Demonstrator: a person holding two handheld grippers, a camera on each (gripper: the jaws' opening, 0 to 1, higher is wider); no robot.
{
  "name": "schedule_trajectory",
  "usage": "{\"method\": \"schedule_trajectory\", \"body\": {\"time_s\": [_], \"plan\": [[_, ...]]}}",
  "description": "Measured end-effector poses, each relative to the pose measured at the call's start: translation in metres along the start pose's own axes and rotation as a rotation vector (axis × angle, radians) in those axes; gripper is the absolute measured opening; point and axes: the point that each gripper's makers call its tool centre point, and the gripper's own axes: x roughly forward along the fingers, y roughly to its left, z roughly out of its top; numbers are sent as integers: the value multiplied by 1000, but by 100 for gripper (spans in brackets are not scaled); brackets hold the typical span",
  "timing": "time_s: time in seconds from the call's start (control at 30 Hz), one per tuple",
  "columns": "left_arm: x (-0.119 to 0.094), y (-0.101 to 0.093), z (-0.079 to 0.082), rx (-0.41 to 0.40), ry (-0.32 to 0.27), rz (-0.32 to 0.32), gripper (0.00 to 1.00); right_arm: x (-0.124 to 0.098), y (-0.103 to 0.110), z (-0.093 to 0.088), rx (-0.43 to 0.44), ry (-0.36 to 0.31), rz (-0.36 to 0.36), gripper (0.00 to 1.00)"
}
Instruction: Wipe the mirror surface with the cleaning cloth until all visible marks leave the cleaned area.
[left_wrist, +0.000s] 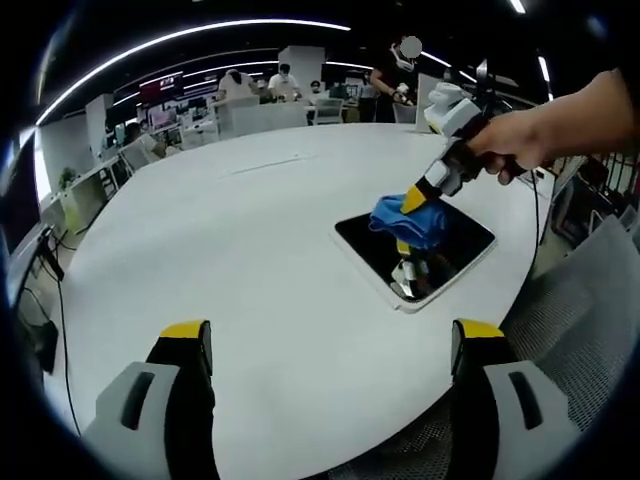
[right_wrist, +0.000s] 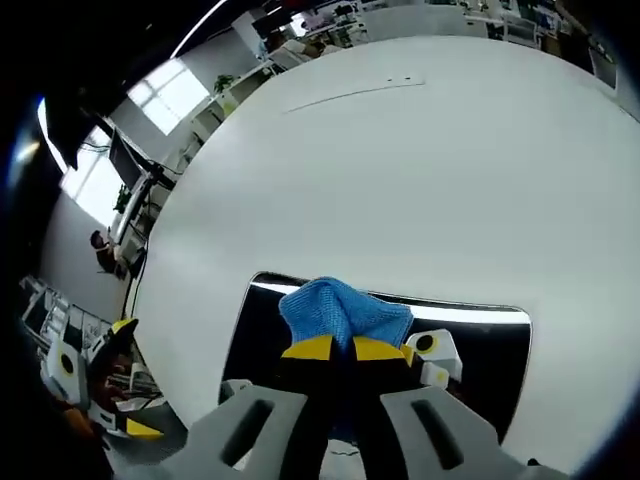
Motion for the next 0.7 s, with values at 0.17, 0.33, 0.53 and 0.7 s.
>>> {"method": "schedule_trajectory", "body": {"time_s": [0.17,0.33,0.53,0.7], "plan": [[1,1,-1,0,2,-1,99,3,-1,4,-20,6,-6,0],[3,3,-3,0,2,-1,99,5,0,8,-26,4,-11,0],[3,3,-2,1,-1,3,98,7,-1,10,-34,9,-11,0],[3,4,-3,4,1,4,98,9,-3,11,-38,4,-7,0]]}}
